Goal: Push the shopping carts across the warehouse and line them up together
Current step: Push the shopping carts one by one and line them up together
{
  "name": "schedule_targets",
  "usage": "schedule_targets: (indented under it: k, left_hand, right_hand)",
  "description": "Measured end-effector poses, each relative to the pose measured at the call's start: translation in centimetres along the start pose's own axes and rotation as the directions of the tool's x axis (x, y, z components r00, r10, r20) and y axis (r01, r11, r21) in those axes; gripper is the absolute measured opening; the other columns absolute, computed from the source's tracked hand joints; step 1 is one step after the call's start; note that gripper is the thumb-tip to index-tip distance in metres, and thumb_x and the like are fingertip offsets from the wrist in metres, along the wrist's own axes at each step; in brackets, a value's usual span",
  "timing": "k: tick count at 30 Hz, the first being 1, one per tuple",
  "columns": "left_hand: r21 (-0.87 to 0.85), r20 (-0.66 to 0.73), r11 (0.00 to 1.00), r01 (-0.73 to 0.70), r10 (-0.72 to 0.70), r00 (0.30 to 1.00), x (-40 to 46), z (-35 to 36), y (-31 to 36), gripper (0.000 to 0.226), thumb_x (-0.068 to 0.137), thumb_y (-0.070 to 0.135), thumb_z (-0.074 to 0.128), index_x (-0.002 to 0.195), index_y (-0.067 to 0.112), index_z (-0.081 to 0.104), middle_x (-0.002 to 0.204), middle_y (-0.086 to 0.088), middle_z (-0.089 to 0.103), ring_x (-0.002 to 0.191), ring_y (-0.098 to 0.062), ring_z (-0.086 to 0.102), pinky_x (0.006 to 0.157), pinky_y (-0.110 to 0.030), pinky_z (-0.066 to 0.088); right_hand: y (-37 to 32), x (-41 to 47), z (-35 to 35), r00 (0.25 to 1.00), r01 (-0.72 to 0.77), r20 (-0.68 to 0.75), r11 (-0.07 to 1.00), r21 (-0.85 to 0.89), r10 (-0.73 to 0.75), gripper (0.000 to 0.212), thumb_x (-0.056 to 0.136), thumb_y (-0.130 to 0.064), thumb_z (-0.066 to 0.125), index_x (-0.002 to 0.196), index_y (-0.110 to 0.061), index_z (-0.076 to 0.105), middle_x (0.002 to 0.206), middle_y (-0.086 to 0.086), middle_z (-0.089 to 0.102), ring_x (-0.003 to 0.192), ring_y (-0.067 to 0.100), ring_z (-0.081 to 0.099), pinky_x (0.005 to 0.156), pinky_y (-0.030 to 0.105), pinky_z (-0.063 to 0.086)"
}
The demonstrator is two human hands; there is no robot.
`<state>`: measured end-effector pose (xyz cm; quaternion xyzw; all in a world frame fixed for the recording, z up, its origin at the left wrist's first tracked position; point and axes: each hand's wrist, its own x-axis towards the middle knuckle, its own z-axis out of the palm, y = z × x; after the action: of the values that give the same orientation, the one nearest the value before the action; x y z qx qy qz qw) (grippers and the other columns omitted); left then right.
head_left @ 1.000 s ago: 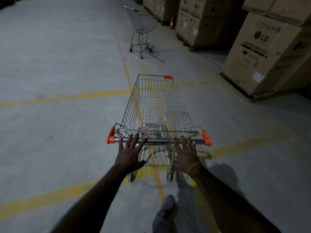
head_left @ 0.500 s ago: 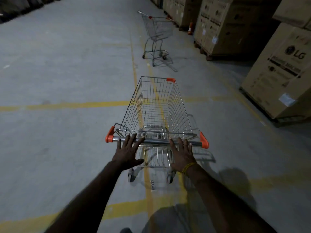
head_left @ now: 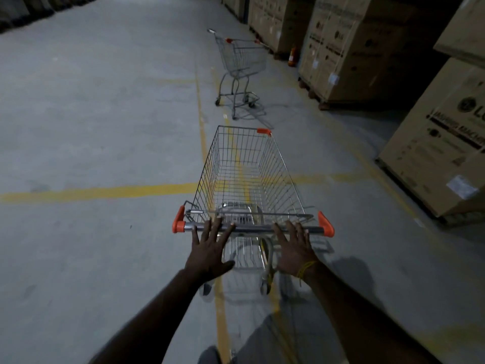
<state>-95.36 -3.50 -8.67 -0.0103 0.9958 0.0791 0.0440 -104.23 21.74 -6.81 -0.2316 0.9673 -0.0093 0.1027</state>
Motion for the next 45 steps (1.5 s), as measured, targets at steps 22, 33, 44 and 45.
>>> schedule_targets:
  k: [22, 33, 44, 45]
  left_hand:
    - [0.011, 0.048, 1.000, 0.023, -0.024, 0.999, 42.2, -7.6, -12.8, 0.107, 0.079, 0.068, 0.057, 0.144, 0.043, -0.026, 0.162, -0.004, -0.016, 0.147, -0.032, -0.018, 0.114, -0.061, -0.007]
    - [-0.050, 0.100, 0.998, 0.039, -0.034, 0.994, 63.6, -10.9, -17.5, 0.104, 0.080, 0.067, 0.058, 0.147, 0.044, -0.018, 0.162, -0.003, -0.014, 0.147, -0.031, -0.016, 0.113, -0.060, -0.008]
    - [-0.031, 0.029, 0.999, -0.032, 0.033, 0.999, 85.6, -13.2, -25.9, 0.098, 0.084, 0.062, 0.056, 0.149, 0.043, -0.015, 0.163, -0.002, -0.010, 0.148, -0.030, -0.013, 0.114, -0.059, -0.007]
    - [-0.026, 0.039, 0.999, -0.040, 0.041, 0.998, 87.7, -13.7, -26.8, 0.097, 0.085, 0.061, 0.056, 0.149, 0.043, -0.014, 0.162, -0.002, -0.011, 0.148, -0.031, -0.012, 0.114, -0.059, -0.006]
  right_hand:
    - [6.0, 43.7, -8.6, 1.000, 0.003, 0.012, 1.000, -0.027, -0.003, 0.115, 0.078, -0.037, 0.062, 0.143, -0.035, -0.032, 0.161, 0.013, -0.012, 0.146, 0.043, -0.013, 0.115, 0.057, -0.007]
    - [11.2, 65.2, -13.8, 0.997, 0.047, 0.063, 0.998, -0.038, -0.045, 0.110, 0.080, -0.048, 0.064, 0.151, -0.031, -0.018, 0.161, 0.012, -0.011, 0.146, 0.043, -0.011, 0.116, 0.056, -0.003]
    - [12.7, 87.2, -17.8, 0.999, -0.036, 0.015, 0.999, -0.036, 0.036, 0.111, 0.079, -0.049, 0.065, 0.152, -0.031, -0.017, 0.161, 0.013, -0.011, 0.146, 0.043, -0.009, 0.116, 0.058, -0.003]
    - [12.8, 89.4, -18.4, 0.998, -0.043, 0.033, 0.998, -0.039, 0.045, 0.113, 0.078, -0.051, 0.065, 0.152, -0.031, -0.017, 0.161, 0.014, -0.011, 0.146, 0.044, -0.009, 0.116, 0.058, -0.004]
